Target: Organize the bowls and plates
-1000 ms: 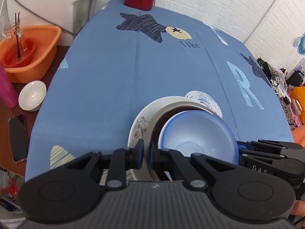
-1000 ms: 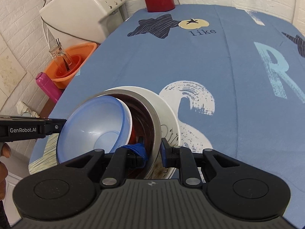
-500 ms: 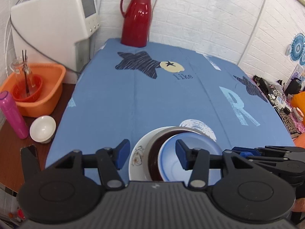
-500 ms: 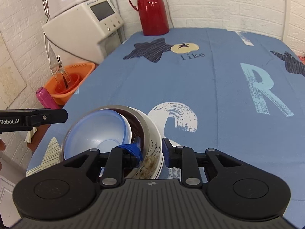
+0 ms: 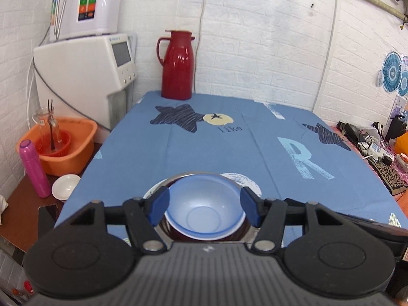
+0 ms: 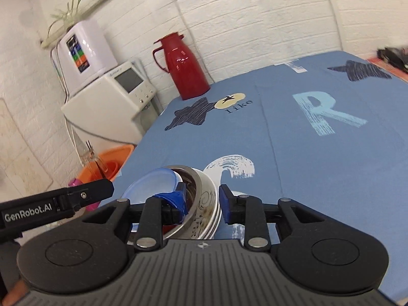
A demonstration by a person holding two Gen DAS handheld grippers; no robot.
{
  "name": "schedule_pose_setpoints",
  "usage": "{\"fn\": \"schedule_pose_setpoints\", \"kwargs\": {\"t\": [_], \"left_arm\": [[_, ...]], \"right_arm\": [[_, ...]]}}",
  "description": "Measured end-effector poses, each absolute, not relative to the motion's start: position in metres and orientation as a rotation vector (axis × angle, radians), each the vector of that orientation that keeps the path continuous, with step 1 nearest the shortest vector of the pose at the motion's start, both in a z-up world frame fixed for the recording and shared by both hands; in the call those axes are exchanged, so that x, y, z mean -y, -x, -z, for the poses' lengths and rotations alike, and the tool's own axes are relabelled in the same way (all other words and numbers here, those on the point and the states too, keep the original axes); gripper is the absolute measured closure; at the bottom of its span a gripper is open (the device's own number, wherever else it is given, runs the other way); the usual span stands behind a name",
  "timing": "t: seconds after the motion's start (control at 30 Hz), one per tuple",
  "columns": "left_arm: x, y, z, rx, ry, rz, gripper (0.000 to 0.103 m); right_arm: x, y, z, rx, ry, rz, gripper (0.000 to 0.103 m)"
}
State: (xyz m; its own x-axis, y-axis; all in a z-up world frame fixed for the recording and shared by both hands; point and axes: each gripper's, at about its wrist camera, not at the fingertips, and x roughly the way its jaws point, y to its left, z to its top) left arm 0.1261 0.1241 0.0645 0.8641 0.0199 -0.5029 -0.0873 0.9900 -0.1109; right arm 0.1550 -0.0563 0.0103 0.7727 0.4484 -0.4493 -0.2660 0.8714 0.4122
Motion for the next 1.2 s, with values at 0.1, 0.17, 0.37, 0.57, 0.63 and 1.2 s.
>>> {"fn": "schedule_pose_setpoints", "kwargs": {"t": [0.1, 0.17, 0.37, 0.57, 0.63, 1.2], "left_arm": [[-0.108, -0.113, -0.059, -0.499, 0.122, -0.075, 0.042], [-0.097, -0.104, -0.054, -0.495, 0.107, -0.078, 0.041], [-0.078, -0.076, -0.034, -0.513, 0.134, -0.076, 0.041], [-0.058, -0.041, -0.02, -0.498, 0.082, -0.074, 0.041], [-0.055, -0.03, -0.019, -0.496, 0.083, -0.045, 0.041], [-0.033, 0.003, -0.001, -0.475, -0.008, -0.061, 0.04]], "right_arm": [[0.067, -0.139, -0.004, -0.536, -0.386, -0.306, 0.09], [0.073, -0.131, -0.002, -0.517, -0.376, -0.283, 0.09], [0.094, -0.106, 0.005, -0.454, -0.415, -0.25, 0.086], [0.102, -0.086, 0.011, -0.487, -0.423, -0.286, 0.086], [0.101, -0.078, 0.011, -0.494, -0.406, -0.285, 0.085], [0.106, -0.027, 0.031, -0.424, -0.258, -0.194, 0.08]]}}
